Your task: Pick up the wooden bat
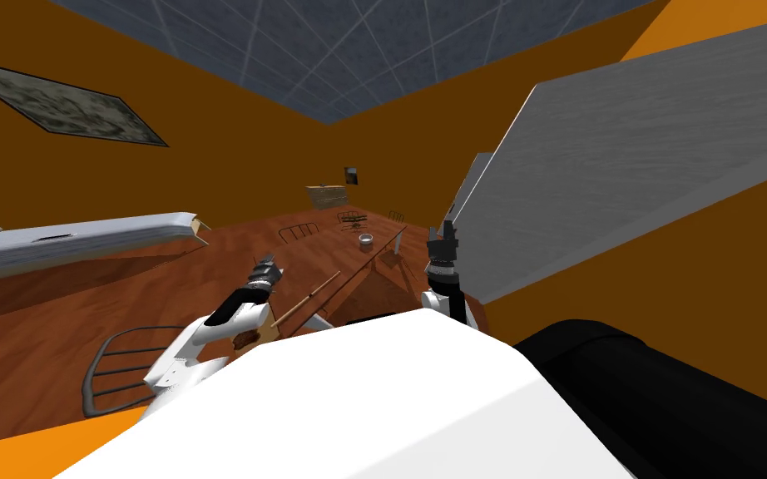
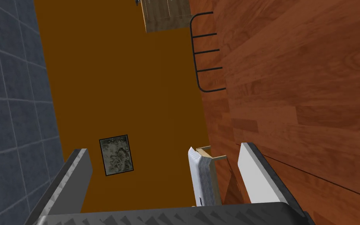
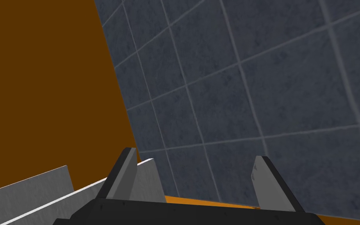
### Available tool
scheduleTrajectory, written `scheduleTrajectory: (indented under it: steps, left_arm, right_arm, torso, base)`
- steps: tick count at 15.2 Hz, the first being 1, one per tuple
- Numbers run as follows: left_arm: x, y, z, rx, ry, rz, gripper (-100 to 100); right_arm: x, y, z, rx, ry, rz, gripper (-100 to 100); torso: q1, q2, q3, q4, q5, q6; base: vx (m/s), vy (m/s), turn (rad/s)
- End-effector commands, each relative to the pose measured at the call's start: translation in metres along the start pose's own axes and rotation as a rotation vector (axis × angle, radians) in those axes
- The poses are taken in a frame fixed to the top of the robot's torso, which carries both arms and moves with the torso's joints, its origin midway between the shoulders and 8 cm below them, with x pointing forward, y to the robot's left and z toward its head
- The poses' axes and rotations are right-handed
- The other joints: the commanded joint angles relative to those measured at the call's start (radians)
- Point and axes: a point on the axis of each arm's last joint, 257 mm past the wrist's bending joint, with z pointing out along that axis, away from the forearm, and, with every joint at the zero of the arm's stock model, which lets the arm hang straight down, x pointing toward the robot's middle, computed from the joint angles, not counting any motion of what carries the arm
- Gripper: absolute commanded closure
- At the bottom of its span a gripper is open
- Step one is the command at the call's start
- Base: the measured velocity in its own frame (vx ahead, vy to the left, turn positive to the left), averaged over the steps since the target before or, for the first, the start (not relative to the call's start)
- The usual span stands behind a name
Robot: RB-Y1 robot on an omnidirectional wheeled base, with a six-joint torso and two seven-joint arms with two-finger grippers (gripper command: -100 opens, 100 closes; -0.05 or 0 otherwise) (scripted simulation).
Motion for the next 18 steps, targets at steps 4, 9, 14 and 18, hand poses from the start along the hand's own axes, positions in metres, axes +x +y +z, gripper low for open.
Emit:
scheduleTrajectory:
  steps: [4,9,14,18]
  left_arm:
    - [-0.020,0.031,0.008,-0.114,-0.049,-0.026,-100]
    - [-0.034,0.055,0.010,-0.197,-0.086,-0.048,-100]
    - [-0.058,0.094,0.011,-0.327,-0.149,-0.098,-100]
    - [-0.069,0.119,0.006,-0.419,-0.186,-0.128,-100]
  right_arm:
    - [0.000,0.000,0.000,0.000,0.000,0.000,0]
    - [0.000,0.000,0.000,0.000,0.000,0.000,0]
    - [0.000,0.000,0.000,0.000,0.000,0.000,0]
    - [0.000,0.000,0.000,0.000,0.000,0.000,0]
  torso:
    - [0.001,0.000,0.000,0.000,0.000,0.000]
    - [0.000,0.000,0.000,0.000,0.000,0.000]
    - [0.000,0.000,0.000,0.000,0.000,0.000]
    - [0.000,0.000,0.000,0.000,0.000,0.000]
  base:
    - [0.015,-0.027,-0.024]
    - [0.017,-0.027,-0.028]
    - [0.019,-0.029,-0.044]
    - [0.022,-0.030,-0.032]
